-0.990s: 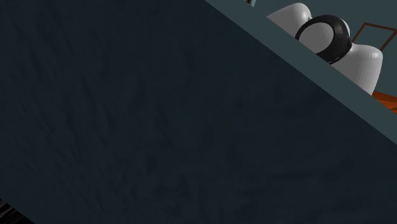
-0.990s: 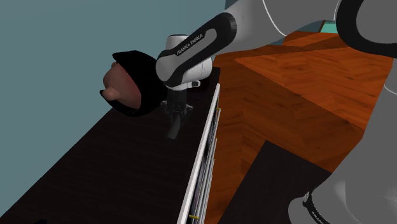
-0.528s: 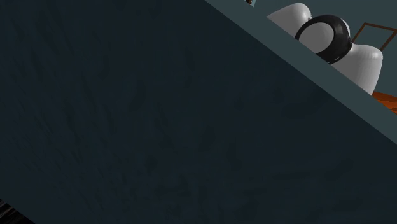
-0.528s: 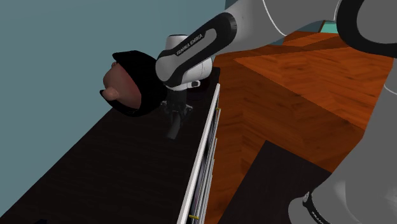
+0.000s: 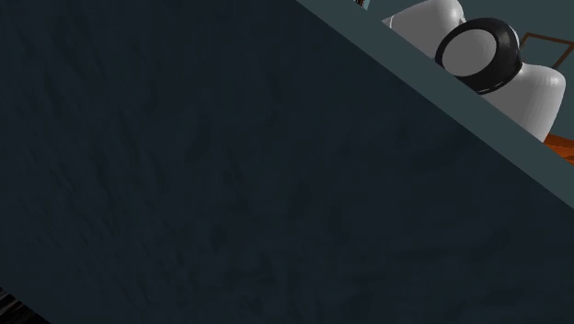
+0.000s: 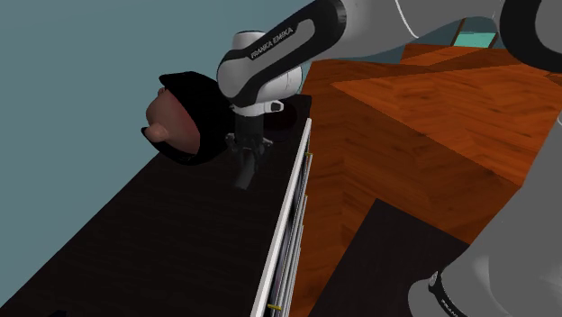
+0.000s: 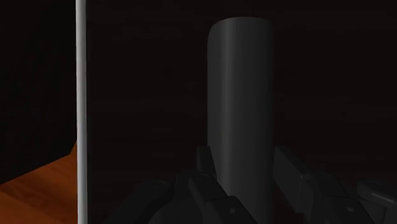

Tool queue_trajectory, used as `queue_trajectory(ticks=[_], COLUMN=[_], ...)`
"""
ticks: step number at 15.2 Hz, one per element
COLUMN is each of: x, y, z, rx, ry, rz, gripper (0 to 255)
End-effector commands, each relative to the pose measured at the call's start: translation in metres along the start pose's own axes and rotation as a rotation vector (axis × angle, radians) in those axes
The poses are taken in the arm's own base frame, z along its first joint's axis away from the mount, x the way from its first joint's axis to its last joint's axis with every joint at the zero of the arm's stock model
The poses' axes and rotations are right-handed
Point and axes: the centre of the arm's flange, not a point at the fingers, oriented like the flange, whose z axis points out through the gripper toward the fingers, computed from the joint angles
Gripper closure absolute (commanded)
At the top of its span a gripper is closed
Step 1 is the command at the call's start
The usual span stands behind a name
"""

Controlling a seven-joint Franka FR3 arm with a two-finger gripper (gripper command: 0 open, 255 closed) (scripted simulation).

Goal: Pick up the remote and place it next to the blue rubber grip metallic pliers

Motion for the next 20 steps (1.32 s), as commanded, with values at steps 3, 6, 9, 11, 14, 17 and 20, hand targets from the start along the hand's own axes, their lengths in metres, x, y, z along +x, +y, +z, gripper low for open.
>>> queue_trajectory(ticks=[3,6,9,11,14,17,20], x=[-0.005,-0.009,-0.012,-0.015,-0.018,-0.022,-0.026], y=[-0.001,-0.002,-0.002,-0.002,-0.003,-0.003,-0.004], z=[-0.021,-0.036,-0.052,-0.062,-0.077,-0.093,-0.108], rx=[0.0,0.0,0.0,0.0,0.0,0.0,0.0], ry=[0.0,0.0,0.0,0.0,0.0,0.0,0.0], rz=[0.0,0.0,0.0,0.0,0.0,0.0,0.0], gripper=[255,255,255,255,255,255,255])
